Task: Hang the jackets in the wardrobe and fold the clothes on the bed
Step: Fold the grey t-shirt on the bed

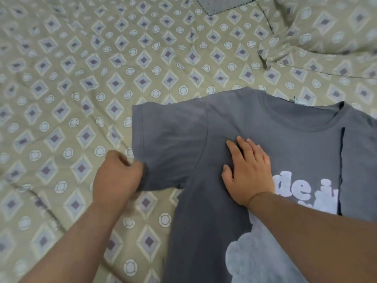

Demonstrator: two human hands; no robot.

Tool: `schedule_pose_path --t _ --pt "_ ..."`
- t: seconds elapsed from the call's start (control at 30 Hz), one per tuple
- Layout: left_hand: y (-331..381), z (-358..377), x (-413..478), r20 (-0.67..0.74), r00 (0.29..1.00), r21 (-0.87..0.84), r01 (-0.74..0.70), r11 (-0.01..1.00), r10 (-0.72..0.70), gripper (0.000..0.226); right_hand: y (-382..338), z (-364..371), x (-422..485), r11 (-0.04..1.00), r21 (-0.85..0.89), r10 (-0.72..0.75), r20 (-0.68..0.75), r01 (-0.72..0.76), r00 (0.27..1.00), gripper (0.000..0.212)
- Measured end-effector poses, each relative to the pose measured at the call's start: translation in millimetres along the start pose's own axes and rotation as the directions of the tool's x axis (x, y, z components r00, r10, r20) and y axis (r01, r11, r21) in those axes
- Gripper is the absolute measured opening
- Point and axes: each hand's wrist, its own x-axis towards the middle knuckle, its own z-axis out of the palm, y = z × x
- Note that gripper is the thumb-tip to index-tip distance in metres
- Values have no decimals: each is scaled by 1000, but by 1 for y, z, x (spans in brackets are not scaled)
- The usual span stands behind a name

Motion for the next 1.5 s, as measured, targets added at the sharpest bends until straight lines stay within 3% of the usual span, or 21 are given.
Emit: schedule_pose_path --t 0.1,0.17,0.23,0.33,0.43,0.5,0.7,0.77,0.83,0.9,0.97,1.07,1.27,1.33,1.4,1.5 --pt "20 5 35 -12 1000 -287 8 958 -12 32 0 0 1 1000 12 -7 8 7 1000 69" --pt "23 14 44 49 996 -519 94 850 -81 32 2 1 0 1000 23 -15 4 15 1000 69" --pt "18 18 40 86 993 -621 121 774 -86 41 2 1 0 999 27 -19 -3 19 1000 70" --pt "19 15 33 131 991 -644 111 757 -34 48 1 -2 0 999 9 -32 32 31 999 72" --pt "27 9 45 307 948 -660 276 699 -85 20 -1 -3 2 999 -41 -32 95 36 995 71" --pt "35 1 54 378 916 -598 355 718 -138 11 -1 -8 6 997 -68 -23 178 36 984 70" --pt "53 -3 54 350 926 -575 332 747 -142 21 -19 -35 26 975 -221 105 512 12 853 71" --pt "58 -3 44 301 947 -633 287 719 -113 26 -24 -43 27 981 -194 96 544 14 834 72" --pt "68 -4 34 196 979 -648 167 743 -50 33 -17 -51 16 997 -71 12 488 26 873 72" --pt "81 -4 20 95 994 -574 9 819 56 46 0 -54 -8 997 42 -75 301 65 951 64" --pt "98 5 0 67 977 -481 -148 864 205 55 22 -53 -41 994 -19 -101 120 104 988 56" --pt "128 35 -38 133 924 -412 -277 868 358 51 60 -48 -85 998 -22 -60 141 64 988 55" --pt "185 110 -96 164 872 -245 -418 875 462 33 120 -55 -129 995 28 -102 174 98 979 52" --pt "192 127 -110 171 885 -160 -410 898 434 27 135 -57 -142 989 113 -106 122 93 987 42" --pt "194 135 -116 185 894 32 -420 907 407 20 154 -59 -152 987 144 -72 -3 72 997 30" --pt "192 131 -115 247 840 326 -542 774 484 21 182 -63 -156 984 175 0 -139 25 990 19"
